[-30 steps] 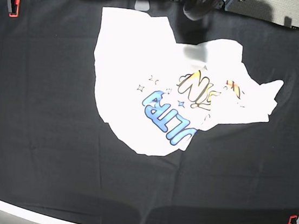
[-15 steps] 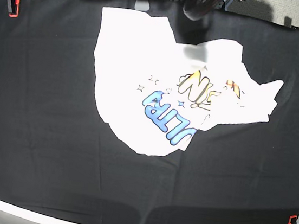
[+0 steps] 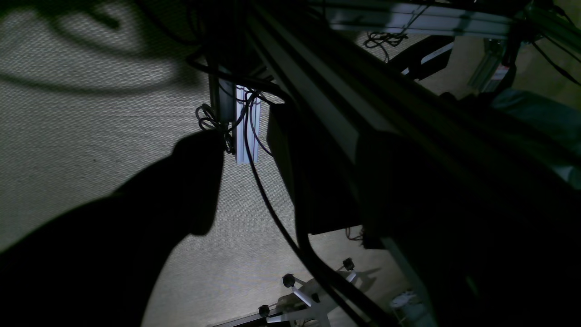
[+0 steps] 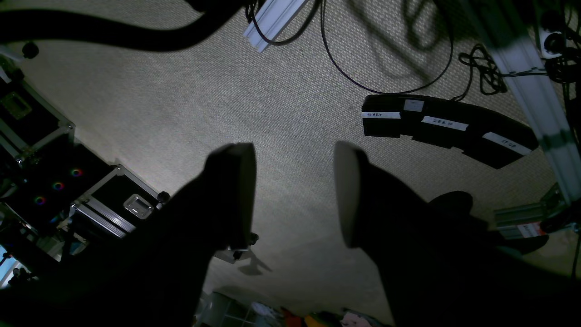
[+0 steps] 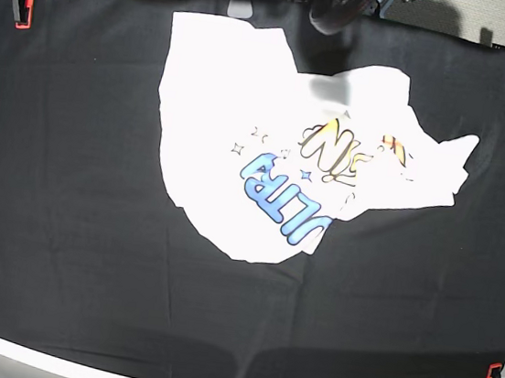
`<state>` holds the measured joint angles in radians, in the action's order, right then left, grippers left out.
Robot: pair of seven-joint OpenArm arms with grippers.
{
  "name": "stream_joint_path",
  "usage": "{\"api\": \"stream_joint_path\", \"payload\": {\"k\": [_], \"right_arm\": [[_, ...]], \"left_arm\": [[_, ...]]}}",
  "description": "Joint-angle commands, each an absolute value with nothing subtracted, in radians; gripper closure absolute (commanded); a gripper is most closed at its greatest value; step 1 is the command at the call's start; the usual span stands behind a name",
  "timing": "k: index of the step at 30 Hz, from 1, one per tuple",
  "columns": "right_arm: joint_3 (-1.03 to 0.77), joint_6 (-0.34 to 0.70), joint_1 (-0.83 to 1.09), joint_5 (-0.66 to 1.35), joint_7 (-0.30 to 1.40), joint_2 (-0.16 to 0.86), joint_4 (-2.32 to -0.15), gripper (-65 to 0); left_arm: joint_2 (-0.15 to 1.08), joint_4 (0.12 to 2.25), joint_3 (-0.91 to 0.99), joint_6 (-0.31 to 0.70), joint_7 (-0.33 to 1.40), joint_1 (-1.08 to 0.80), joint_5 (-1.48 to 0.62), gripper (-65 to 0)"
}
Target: Layout the t-shirt on the table in an organized manner, then fold the t-shirt properly
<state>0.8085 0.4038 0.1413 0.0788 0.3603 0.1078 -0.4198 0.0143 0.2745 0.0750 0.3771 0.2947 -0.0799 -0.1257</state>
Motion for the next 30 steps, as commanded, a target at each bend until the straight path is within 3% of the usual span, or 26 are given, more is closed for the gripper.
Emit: {"api": "stream_joint_path", "payload": {"k": [1, 20, 25, 30], "right_arm": [[0.805, 0.422, 0.145, 0.081, 0.366, 0.105, -0.425, -27.6], [0.805, 0.422, 0.145, 0.081, 0.352, 0.105, -0.425, -27.6], [0.805, 0.422, 0.159, 0.103, 0.346, 0.114, -0.425, -27.6], [0.804, 0.436, 0.196, 0.168, 0.34, 0.154, -0.461, -27.6]], "left_arm": [[-0.016, 0.274, 0.07, 0.426, 0.313, -0.083, -0.123, -41.5], [-0.017, 0.274, 0.07, 0.426, 0.312, -0.084, -0.123, -41.5], [-0.014, 0.276, 0.07, 0.426, 0.205, -0.082, -0.123, -41.5], [-0.014, 0.276, 0.07, 0.426, 0.207, -0.086, -0.12, -41.5]]}}
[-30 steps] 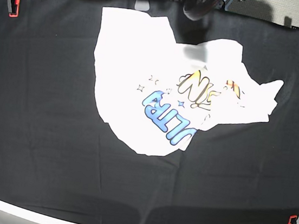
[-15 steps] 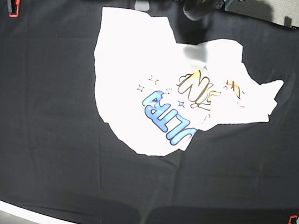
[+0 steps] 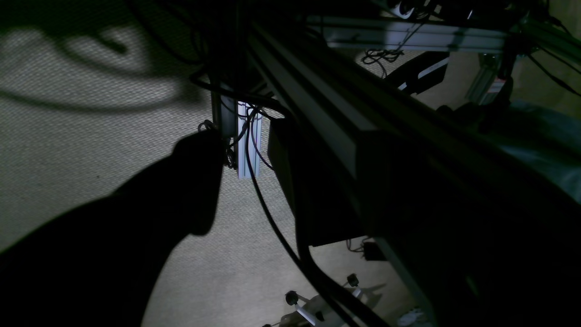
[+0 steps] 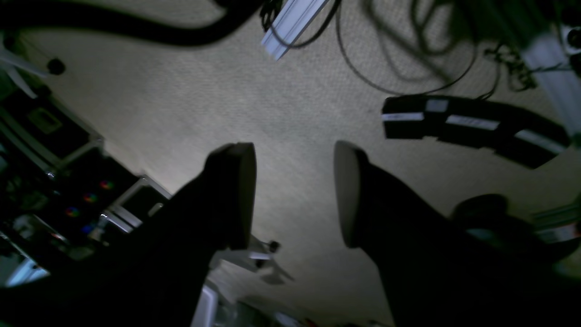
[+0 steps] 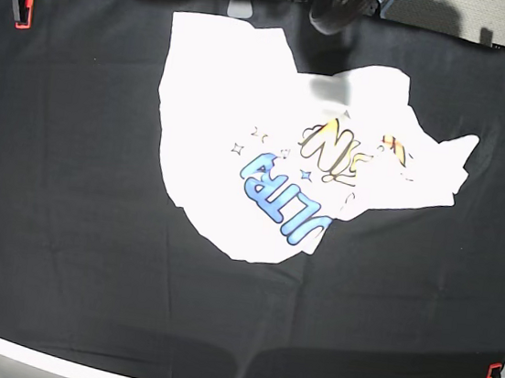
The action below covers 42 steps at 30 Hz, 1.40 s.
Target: Layout the t-shirt on the table in an organized manner, then fold the t-shirt properly
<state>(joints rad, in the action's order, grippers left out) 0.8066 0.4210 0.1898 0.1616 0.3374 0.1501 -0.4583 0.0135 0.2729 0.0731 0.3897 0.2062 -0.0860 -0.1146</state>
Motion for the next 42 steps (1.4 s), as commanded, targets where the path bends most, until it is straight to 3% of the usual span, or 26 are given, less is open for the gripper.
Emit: {"api": "stream_joint_path", "payload": {"k": [1, 9, 17, 22, 27, 29, 34, 42], "right_arm": [[0.804, 0.449, 0.211, 0.168, 0.34, 0.167, -0.484, -27.6], [0.707, 0.449, 0.355, 0.168, 0.339, 0.298, -0.691, -27.6], [0.554, 0.469, 0.479, 0.1, 0.319, 0.361, -0.757, -27.6], [0.485, 0.282, 0.501, 0.111, 0.265, 0.365, -0.756, -27.6], [0.369, 0.136, 0.499, 0.216, 0.208, 0.359, -0.757, -27.6], [0.311, 0.144, 0.499, 0.24, 0.209, 0.358, -0.757, -27.6], [0.189, 0.284, 0.513, 0.24, 0.208, 0.367, -0.76, -27.6], [0.11, 0.315, 0.641, 0.245, 0.205, 0.414, -0.909, -27.6]], "left_arm": [[-0.014, 0.276, 0.07, 0.426, 0.208, -0.086, -0.12, -41.5], [-0.013, 0.276, 0.07, 0.426, 0.208, -0.086, -0.12, -41.5], [-0.012, 0.276, 0.07, 0.426, 0.211, -0.092, -0.119, -41.5], [0.01, 0.276, 0.07, 0.426, 0.166, -0.132, -0.12, -41.5], [0.059, 0.277, 0.07, 0.426, -0.026, -0.213, -0.12, -41.5], [0.076, 0.278, 0.07, 0.426, -0.081, -0.249, -0.12, -41.5], [0.109, 0.369, 0.07, 0.426, -0.105, -0.357, -0.12, -41.5], [0.12, 0.678, 0.071, 0.425, -0.051, -0.564, -0.125, -41.5]]}}
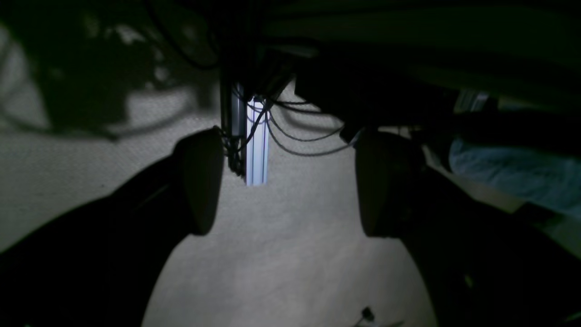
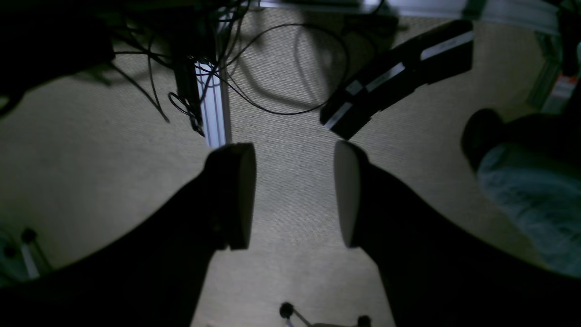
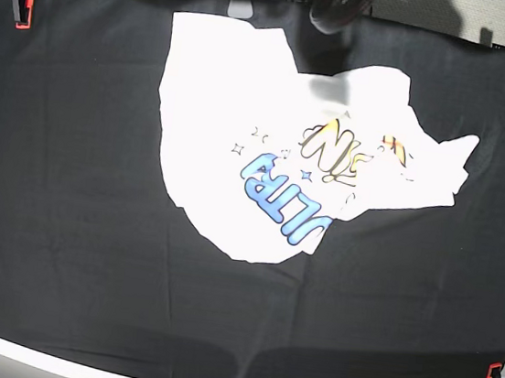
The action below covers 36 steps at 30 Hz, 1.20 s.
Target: Layout the t-shirt on the table in an organized manner, then fold the t-shirt properly
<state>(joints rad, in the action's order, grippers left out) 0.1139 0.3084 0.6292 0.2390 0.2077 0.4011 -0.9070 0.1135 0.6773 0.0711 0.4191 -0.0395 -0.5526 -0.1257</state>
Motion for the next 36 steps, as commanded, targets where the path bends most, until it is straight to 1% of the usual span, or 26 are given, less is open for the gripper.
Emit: {"api": "stream_joint_path", "payload": {"k": [1, 4, 7, 10, 12, 14, 15, 18, 20, 24, 29, 32, 36], "right_arm": [[0.11, 0.315, 0.667, 0.249, 0.205, 0.426, -0.94, -27.6], [0.109, 0.314, 0.752, 0.248, 0.205, 0.46, -1.037, -27.6], [0.109, 0.315, 0.835, 0.28, 0.212, 0.492, -1.132, -27.6], [0.097, 0.315, 0.914, 0.358, 0.276, 0.519, -1.234, -27.6], [0.064, 0.315, 0.965, 0.387, 0.338, 0.524, -1.312, -27.6], [0.016, 0.316, 1.016, 0.403, 0.364, 0.524, -1.394, -27.6], [-0.011, 0.319, 1.041, 0.405, 0.364, 0.524, -1.436, -27.6], [-0.105, 0.333, 1.106, 0.405, 0.371, 0.524, -1.563, -27.6], [-0.168, 0.344, 1.132, 0.405, 0.385, 0.524, -1.639, -27.6], [-0.269, 0.366, 1.139, 0.413, 0.385, 0.524, -1.747, -27.6], [-0.323, 0.368, 1.082, 0.509, 0.382, 0.532, -1.803, -27.6], [-0.321, 0.368, 1.015, 0.509, 0.382, 0.529, -1.803, -27.6], [-0.321, 0.368, 0.913, 0.51, 0.374, 0.529, -1.803, -27.6]], "left_arm": [[0.119, 0.72, 0.071, 0.425, -0.01, -0.586, -0.137, -41.5], [0.12, 0.85, 0.071, 0.374, 0.126, -0.654, -0.227, -41.5], [0.12, 0.983, 0.071, 0.318, 0.195, -0.724, -0.263, -41.5], [0.12, 1.121, 0.071, 0.298, 0.253, -0.799, -0.263, -41.5], [0.12, 1.221, 0.071, 0.297, 0.323, -0.853, -0.264, -41.5], [0.12, 1.325, 0.071, 0.294, 0.391, -0.91, -0.264, -41.5], [0.119, 1.379, 0.071, 0.266, 0.411, -0.939, -0.265, -41.5], [0.12, 1.55, 0.072, 0.136, 0.434, -1.023, -0.282, -41.5], [0.12, 1.665, 0.073, 0.087, 0.434, -1.07, -0.282, -41.5], [0.12, 1.872, 0.073, 0.078, 0.433, -1.128, -0.281, -41.5], [0.12, 2.054, 0.075, 0.074, 0.381, -1.103, -0.208, -41.5], [0.119, 2.106, 0.093, 0.074, 0.381, -1.05, -0.2, -41.5], [0.12, 2.116, 0.119, 0.074, 0.381, -0.959, -0.199, -41.5]]}}
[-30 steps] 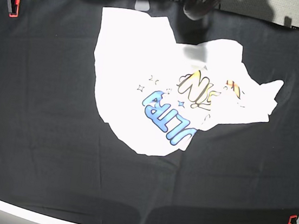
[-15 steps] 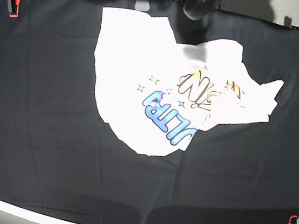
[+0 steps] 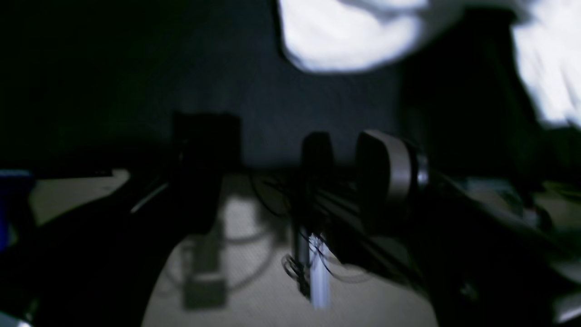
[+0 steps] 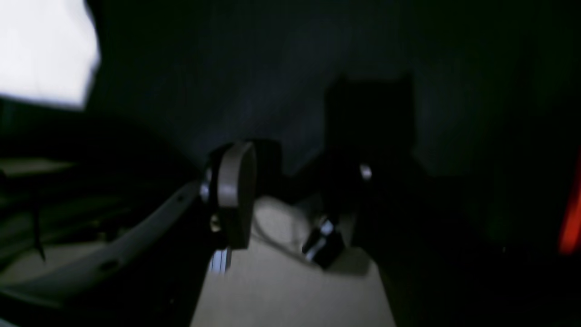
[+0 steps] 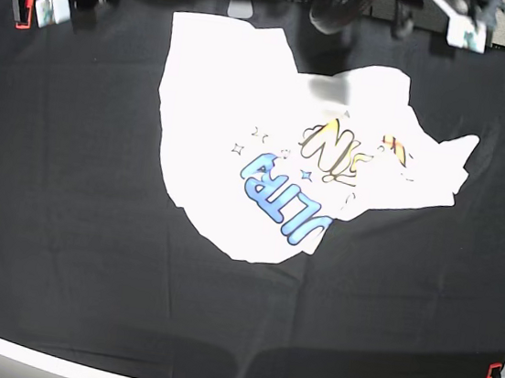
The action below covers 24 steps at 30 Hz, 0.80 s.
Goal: Layout the t-shirt on the table in an organized manner, then fold the t-shirt properly
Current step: 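Reach both grippers down and grasp edges of the crumpled shirt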
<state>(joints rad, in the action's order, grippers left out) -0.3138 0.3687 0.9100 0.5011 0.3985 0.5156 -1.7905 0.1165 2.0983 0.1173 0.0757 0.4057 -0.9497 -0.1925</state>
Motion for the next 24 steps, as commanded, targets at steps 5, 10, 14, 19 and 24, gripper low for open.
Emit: {"api": "stream_joint_path", "payload": {"k": [5, 10, 14, 19, 24], "right_arm": [[-0.321, 0.368, 0.758, 0.509, 0.277, 0.514, -1.803, -27.6], [-0.32, 0.369, 0.59, 0.509, 0.318, 0.442, -1.803, -27.6], [-0.32, 0.371, 0.465, 0.509, 0.493, 0.349, -1.802, -27.5], [-0.32, 0.371, 0.333, 0.509, 0.662, 0.242, -1.802, -27.5], [-0.32, 0.38, 0.226, 0.506, 0.818, 0.157, -1.802, -27.5]], "left_arm": [[0.12, 2.116, 0.125, 0.074, 0.381, -0.806, -0.199, -41.5], [0.12, 2.116, 0.125, 0.075, 0.381, -0.642, -0.193, -41.5], [0.12, 2.115, 0.125, 0.097, 0.398, -0.526, -0.056, -41.5], [0.129, 2.115, 0.125, 0.097, 0.468, -0.441, -0.027, -41.5], [0.204, 2.115, 0.125, 0.097, 0.47, -0.413, -0.027, -41.5]]}}
